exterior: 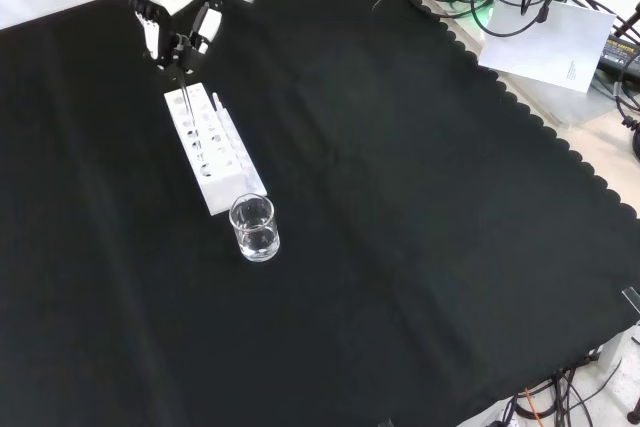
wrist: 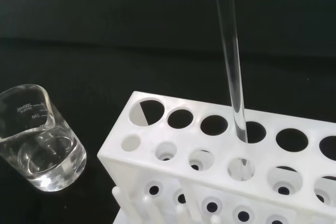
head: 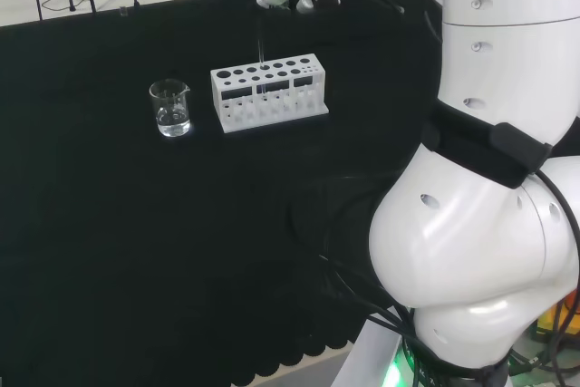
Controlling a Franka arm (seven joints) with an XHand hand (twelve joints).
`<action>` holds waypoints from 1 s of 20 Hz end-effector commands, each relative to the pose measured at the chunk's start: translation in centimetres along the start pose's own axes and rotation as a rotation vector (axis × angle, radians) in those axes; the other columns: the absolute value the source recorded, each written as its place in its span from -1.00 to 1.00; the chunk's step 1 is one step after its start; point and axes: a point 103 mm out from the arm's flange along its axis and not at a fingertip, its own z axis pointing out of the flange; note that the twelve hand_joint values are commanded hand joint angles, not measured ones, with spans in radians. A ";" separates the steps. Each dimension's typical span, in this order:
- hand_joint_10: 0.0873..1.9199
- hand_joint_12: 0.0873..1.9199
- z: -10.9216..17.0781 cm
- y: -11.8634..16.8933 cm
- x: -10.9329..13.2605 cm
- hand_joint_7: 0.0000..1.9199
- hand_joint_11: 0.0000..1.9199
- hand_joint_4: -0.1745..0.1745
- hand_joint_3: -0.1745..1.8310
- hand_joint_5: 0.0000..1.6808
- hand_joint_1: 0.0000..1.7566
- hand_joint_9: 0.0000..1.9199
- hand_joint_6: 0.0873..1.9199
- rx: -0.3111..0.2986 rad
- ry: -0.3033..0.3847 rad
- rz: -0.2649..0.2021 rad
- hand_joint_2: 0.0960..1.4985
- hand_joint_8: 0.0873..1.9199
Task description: Put the glass rod back on the white test tube rack.
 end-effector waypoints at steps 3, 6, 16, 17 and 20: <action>-0.20 -0.58 0.6 0.1 0.3 0.22 0.70 -1.00 -0.83 0.27 0.47 0.65 -0.46 0.043 0.033 -0.014 0.37 0.00; -0.23 -0.60 1.6 0.2 0.6 0.29 0.72 -1.00 -0.90 0.35 0.48 0.69 -0.46 0.088 0.019 -0.016 0.37 -0.21; -0.48 -0.70 0.6 0.5 0.8 0.65 0.89 -0.67 -1.00 -0.79 0.52 0.90 -0.43 0.151 0.005 -0.002 0.06 -0.14; -0.48 -0.70 0.5 0.5 0.8 0.64 0.90 -0.64 -1.00 -0.80 0.52 0.91 -0.47 0.149 0.003 -0.001 0.05 -0.09; -0.44 -0.66 0.2 0.3 0.5 0.62 0.90 -0.60 -1.00 -0.79 0.52 0.92 -0.55 0.140 0.002 0.000 0.04 0.02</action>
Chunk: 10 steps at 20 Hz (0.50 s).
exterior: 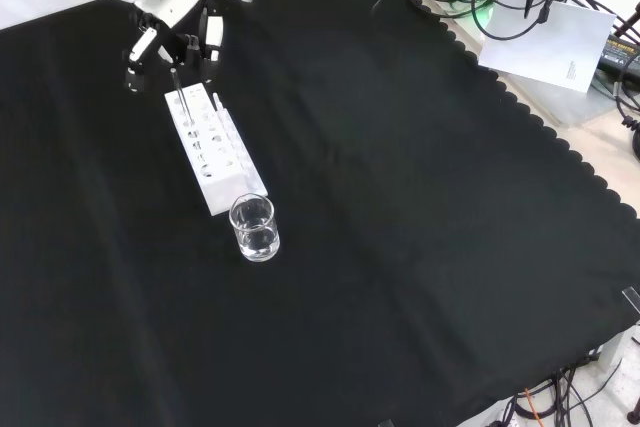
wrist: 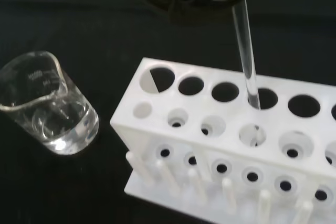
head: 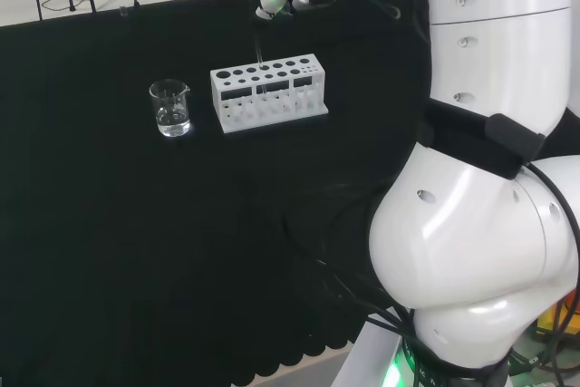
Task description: Put the glass rod back on the white test tube rack.
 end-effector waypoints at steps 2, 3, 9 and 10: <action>-0.40 -0.64 -0.6 -0.5 -0.4 0.62 0.91 -0.60 -1.00 -0.77 0.52 0.94 -0.58 -0.006 -0.010 0.013 0.04 0.05; -0.39 -0.63 -0.7 -0.5 -0.6 0.63 0.92 -0.60 -1.00 -0.76 0.53 0.95 -0.58 -0.006 -0.010 0.023 0.04 0.05; -0.37 -0.61 -1.6 -1.2 -1.0 0.64 0.93 -0.62 -1.00 -0.74 0.53 0.96 -0.58 -0.042 -0.008 0.020 0.04 0.07; -0.37 -0.61 -1.7 -1.3 -1.0 0.64 0.93 -0.63 -1.00 -0.73 0.53 0.96 -0.58 -0.047 -0.009 0.016 0.04 0.07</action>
